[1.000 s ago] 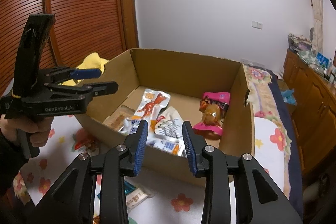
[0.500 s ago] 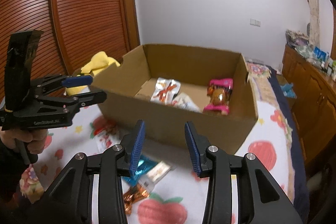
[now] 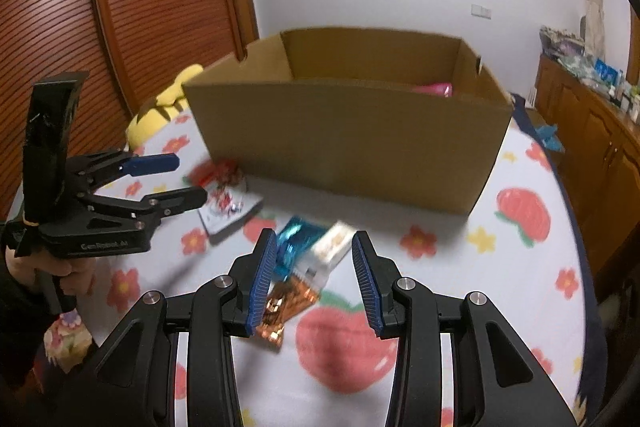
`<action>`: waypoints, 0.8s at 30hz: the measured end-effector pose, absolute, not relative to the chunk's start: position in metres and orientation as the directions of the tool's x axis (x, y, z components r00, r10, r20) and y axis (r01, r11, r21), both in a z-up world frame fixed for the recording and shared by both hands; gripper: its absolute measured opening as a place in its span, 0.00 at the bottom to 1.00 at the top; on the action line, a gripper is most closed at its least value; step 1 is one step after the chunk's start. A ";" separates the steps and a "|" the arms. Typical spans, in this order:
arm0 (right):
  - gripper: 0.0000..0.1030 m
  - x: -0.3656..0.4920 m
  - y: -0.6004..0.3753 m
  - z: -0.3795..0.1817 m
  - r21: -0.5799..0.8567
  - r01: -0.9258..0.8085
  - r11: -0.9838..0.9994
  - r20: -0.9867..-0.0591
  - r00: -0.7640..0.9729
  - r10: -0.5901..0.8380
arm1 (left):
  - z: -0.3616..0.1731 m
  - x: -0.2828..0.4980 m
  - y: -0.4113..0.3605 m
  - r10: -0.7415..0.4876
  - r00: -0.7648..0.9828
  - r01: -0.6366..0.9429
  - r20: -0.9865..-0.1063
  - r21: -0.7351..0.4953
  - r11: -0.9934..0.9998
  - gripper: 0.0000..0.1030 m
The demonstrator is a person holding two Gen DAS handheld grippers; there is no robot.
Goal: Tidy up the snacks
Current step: 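Grasp the red-and-white duck-gizzard pack with the left gripper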
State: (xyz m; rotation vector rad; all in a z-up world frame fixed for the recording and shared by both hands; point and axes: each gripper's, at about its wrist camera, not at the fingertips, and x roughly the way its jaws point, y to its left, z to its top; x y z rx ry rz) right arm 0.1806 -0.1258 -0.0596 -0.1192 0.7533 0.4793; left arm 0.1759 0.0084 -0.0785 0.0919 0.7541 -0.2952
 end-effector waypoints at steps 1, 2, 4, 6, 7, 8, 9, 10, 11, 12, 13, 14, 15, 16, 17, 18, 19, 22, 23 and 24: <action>0.38 0.179 -0.125 -0.063 0.065 -0.459 0.886 -0.687 0.624 0.374 | -0.082 0.176 0.009 -0.229 0.686 0.296 -0.691 -0.023 0.955 0.64; 0.38 0.177 -0.123 -0.068 0.067 -0.460 0.886 -0.693 0.617 0.372 | -0.085 0.175 0.008 -0.224 0.682 0.294 -0.696 -0.019 0.956 0.64; 0.38 0.174 -0.120 -0.074 0.071 -0.461 0.884 -0.703 0.606 0.372 | -0.089 0.176 0.009 -0.217 0.676 0.290 -0.704 -0.016 0.957 0.64; 0.38 0.173 -0.116 -0.080 0.076 -0.465 0.882 -0.714 0.592 0.373 | -0.094 0.176 0.010 -0.210 0.669 0.287 -0.713 -0.013 0.958 0.64; 0.38 0.173 -0.114 -0.083 0.079 -0.466 0.881 -0.719 0.586 0.374 | -0.096 0.177 0.010 -0.206 0.665 0.286 -0.717 -0.010 0.958 0.64; 0.38 0.174 -0.113 -0.086 0.079 -0.467 0.881 -0.722 0.583 0.374 | -0.098 0.177 0.010 -0.201 0.664 0.284 -0.720 -0.006 0.959 0.65; 0.38 0.174 -0.112 -0.088 0.078 -0.467 0.881 -0.724 0.581 0.372 | -0.099 0.178 0.010 -0.196 0.663 0.282 -0.722 -0.002 0.959 0.65; 0.38 0.175 -0.110 -0.090 0.079 -0.465 0.882 -0.728 0.577 0.370 | -0.100 0.178 0.010 -0.195 0.661 0.282 -0.724 -0.001 0.959 0.65; 0.38 0.176 -0.109 -0.093 0.078 -0.464 0.882 -0.734 0.572 0.366 | -0.101 0.179 0.009 -0.195 0.659 0.282 -0.726 -0.001 0.959 0.66; 0.39 0.176 -0.108 -0.094 0.075 -0.462 0.884 -0.738 0.570 0.361 | -0.102 0.178 0.009 -0.193 0.658 0.282 -0.728 0.000 0.959 0.67; 0.40 0.177 -0.106 -0.097 0.069 -0.457 0.887 -0.746 0.566 0.350 | -0.103 0.179 0.010 -0.192 0.657 0.283 -0.729 0.003 0.959 0.67; 0.40 0.178 -0.106 -0.100 0.065 -0.455 0.888 -0.751 0.563 0.344 | -0.105 0.179 0.009 -0.187 0.655 0.282 -0.732 0.007 0.959 0.68; 0.40 0.178 -0.105 -0.102 0.063 -0.453 0.889 -0.756 0.560 0.339 | -0.106 0.180 0.009 -0.185 0.653 0.282 -0.734 0.009 0.959 0.68; 0.40 0.179 -0.105 -0.104 0.065 -0.451 0.890 -0.760 0.556 0.336 | -0.107 0.180 0.009 -0.183 0.651 0.282 -0.737 0.011 0.959 0.69; 0.41 0.180 -0.105 -0.106 0.069 -0.448 0.891 -0.765 0.549 0.335 | -0.108 0.181 0.008 -0.180 0.648 0.282 -0.740 0.013 0.959 0.69; 0.41 0.181 -0.104 -0.108 0.071 -0.446 0.892 -0.769 0.545 0.334 | -0.109 0.181 0.007 -0.177 0.643 0.281 -0.745 0.014 0.960 0.69; 0.41 0.181 -0.104 -0.109 0.073 -0.446 0.892 -0.773 0.540 0.334 | -0.109 0.182 0.007 -0.176 0.641 0.281 -0.747 0.015 0.960 0.69; 0.42 0.182 -0.104 -0.113 0.078 -0.448 0.890 -0.780 0.529 0.335 | -0.111 0.183 0.006 -0.175 0.632 0.284 -0.755 0.016 0.959 0.71; 0.42 0.182 -0.104 -0.114 0.082 -0.450 0.890 -0.782 0.524 0.337 | -0.112 0.184 0.005 -0.175 0.626 0.287 -0.760 0.016 0.958 0.72; 0.42 0.183 -0.103 -0.114 0.082 -0.451 0.889 -0.784 0.521 0.337 | -0.113 0.184 0.004 -0.175 0.620 0.289 -0.765 0.015 0.957 0.72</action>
